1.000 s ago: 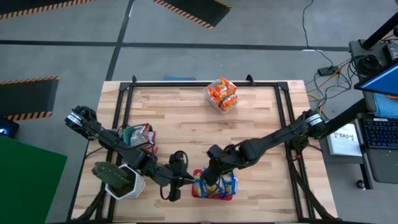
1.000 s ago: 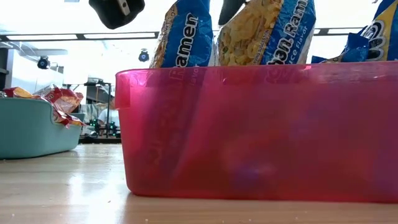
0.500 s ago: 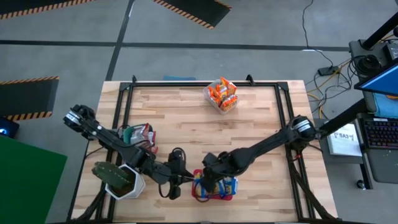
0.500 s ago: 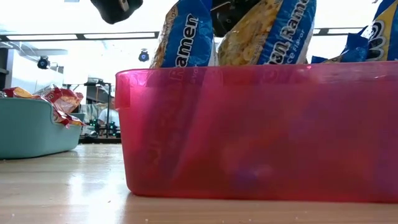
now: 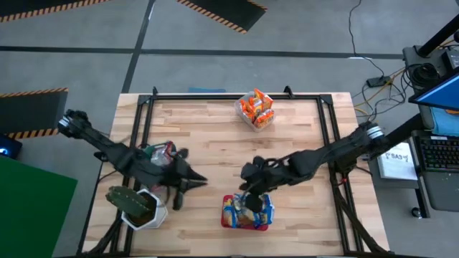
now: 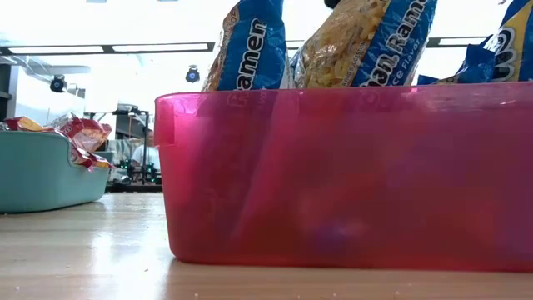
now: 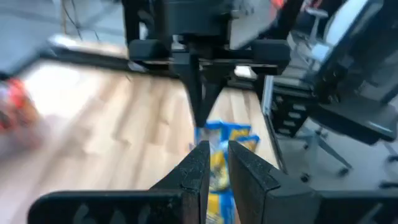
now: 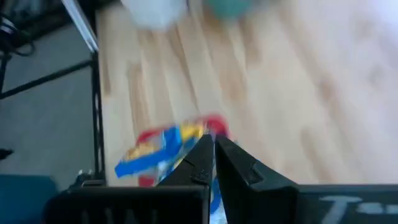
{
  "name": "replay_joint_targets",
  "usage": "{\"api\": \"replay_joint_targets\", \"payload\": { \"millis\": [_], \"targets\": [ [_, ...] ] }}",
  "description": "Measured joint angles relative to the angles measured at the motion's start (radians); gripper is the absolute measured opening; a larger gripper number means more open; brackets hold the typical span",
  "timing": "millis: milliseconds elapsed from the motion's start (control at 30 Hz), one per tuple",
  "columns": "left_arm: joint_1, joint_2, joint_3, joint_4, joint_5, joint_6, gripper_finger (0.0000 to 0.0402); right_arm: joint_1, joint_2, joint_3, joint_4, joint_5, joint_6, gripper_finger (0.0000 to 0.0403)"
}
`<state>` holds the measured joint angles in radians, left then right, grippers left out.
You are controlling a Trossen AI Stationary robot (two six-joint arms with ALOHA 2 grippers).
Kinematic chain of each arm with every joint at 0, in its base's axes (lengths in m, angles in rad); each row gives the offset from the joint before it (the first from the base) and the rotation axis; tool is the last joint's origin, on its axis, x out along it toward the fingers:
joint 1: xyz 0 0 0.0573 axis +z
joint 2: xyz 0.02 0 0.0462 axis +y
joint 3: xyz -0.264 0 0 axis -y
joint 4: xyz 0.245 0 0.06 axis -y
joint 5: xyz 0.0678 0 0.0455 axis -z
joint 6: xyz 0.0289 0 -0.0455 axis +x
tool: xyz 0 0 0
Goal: Sort Maruchan noodles
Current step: Return to Home Position
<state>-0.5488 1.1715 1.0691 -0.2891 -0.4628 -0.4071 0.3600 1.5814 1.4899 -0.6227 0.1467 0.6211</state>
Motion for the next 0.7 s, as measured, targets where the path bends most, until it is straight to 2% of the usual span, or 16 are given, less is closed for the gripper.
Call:
{"api": "replay_joint_targets", "payload": {
  "millis": [167,367,567,700],
  "targets": [
    [0.000,-0.139,0.000,-0.055,-0.078,0.092,0.0039,-0.042,-0.106,-0.045,0.144,0.019,-0.230,0.0009],
    [0.002,-0.279,-0.032,-0.065,-0.137,0.155,0.0039,-0.111,-0.222,-0.161,0.314,0.010,-0.374,0.0009],
    [0.001,-0.430,-0.160,-0.039,-0.204,0.148,0.0039,-0.158,-0.349,-0.368,0.450,0.009,-0.472,0.0009],
    [0.001,-0.547,-0.272,-0.020,-0.246,0.082,0.0039,-0.195,-0.437,-0.488,0.440,0.024,-0.523,0.0009]
  ]
}}
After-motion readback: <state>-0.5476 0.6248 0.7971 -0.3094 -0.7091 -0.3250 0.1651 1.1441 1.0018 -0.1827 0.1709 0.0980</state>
